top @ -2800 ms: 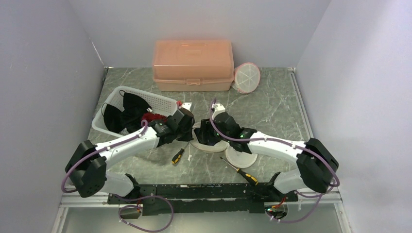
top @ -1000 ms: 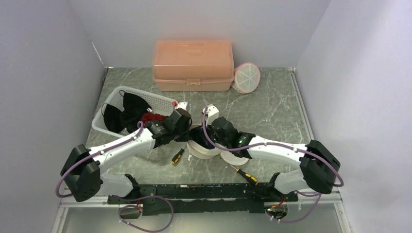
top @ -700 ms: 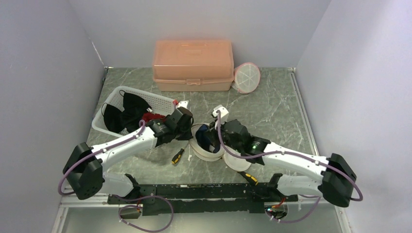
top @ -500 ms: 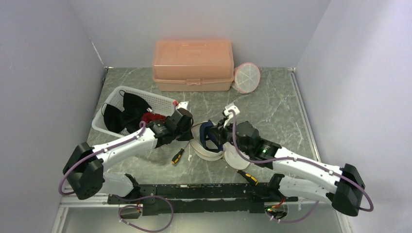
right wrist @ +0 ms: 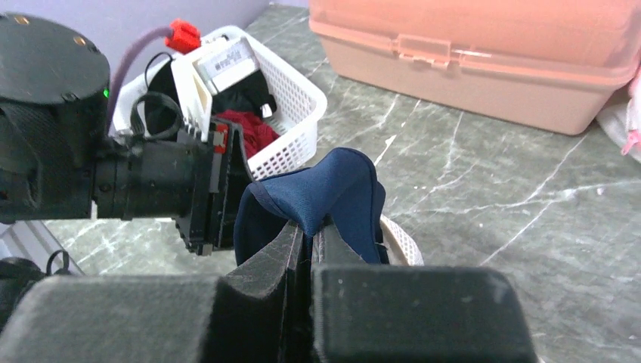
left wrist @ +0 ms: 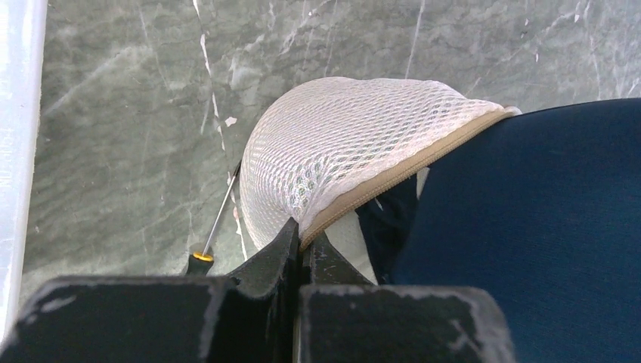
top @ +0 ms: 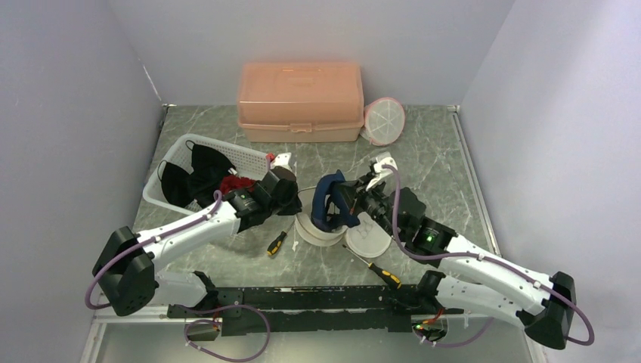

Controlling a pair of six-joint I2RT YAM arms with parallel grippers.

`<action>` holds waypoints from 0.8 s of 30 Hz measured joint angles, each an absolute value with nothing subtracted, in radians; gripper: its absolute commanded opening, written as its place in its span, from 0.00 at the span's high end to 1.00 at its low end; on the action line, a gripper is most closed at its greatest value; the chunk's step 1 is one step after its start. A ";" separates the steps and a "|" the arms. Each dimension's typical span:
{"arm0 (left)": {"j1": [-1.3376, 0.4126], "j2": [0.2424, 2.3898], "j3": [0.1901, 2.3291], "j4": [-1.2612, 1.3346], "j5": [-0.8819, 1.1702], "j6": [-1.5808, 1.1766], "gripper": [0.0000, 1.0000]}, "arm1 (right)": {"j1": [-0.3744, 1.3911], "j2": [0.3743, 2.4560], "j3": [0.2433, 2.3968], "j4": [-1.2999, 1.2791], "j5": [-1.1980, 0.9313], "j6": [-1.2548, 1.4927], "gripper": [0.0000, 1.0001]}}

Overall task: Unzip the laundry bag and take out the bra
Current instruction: Pick up the bra from the laundry bag.

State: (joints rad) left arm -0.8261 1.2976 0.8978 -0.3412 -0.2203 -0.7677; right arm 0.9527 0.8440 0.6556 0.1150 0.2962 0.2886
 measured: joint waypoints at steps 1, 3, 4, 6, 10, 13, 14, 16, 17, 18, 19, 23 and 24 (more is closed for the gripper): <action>-0.826 1.298 0.898 -0.341 -0.224 -0.768 0.90 | 0.952 0.839 0.665 0.111 0.301 0.285 1.00; -0.826 1.298 0.898 -0.341 -0.229 -0.767 0.87 | 0.952 0.827 0.682 0.104 0.307 0.276 1.00; -0.826 1.297 0.898 -0.341 -0.233 -0.767 0.86 | 0.952 0.822 0.691 0.099 0.309 0.272 1.00; -0.826 1.292 0.898 -0.341 -0.236 -0.768 0.85 | 0.951 0.807 0.718 0.082 0.311 0.259 1.00; -0.826 1.273 0.898 -0.341 -0.239 -0.768 0.79 | 0.951 0.793 0.776 0.057 0.314 0.233 1.00; -0.826 1.260 0.898 -0.345 -0.242 -0.768 0.74 | 0.951 0.790 0.812 0.049 0.314 0.215 1.00; -0.826 1.255 0.898 -0.349 -0.242 -0.768 0.73 | 0.951 0.789 0.823 0.046 0.315 0.208 1.00; -0.826 1.243 0.901 -0.364 -0.244 -0.768 0.72 | 0.950 0.788 0.836 0.042 0.316 0.197 1.00; -0.826 1.236 0.905 -0.376 -0.245 -0.768 0.71 | 0.950 0.787 0.842 0.036 0.318 0.190 1.00; -0.826 1.229 0.911 -0.385 -0.248 -0.768 0.71 | 0.950 0.786 0.847 0.031 0.319 0.185 1.00; -0.826 1.219 0.918 -0.393 -0.252 -0.768 0.69 | 0.950 0.785 0.850 0.027 0.323 0.181 1.00; -0.826 1.174 0.947 -0.425 -0.262 -0.764 0.64 | 0.950 0.784 0.865 0.003 0.334 0.159 1.00; -0.826 1.156 0.957 -0.436 -0.267 -0.762 0.62 | 0.950 0.784 0.869 -0.003 0.336 0.154 1.00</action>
State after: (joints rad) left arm -0.8261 1.1564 0.9565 -0.4362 -0.2672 -0.7620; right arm 0.9497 0.7837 0.8688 -0.0029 0.3355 0.1539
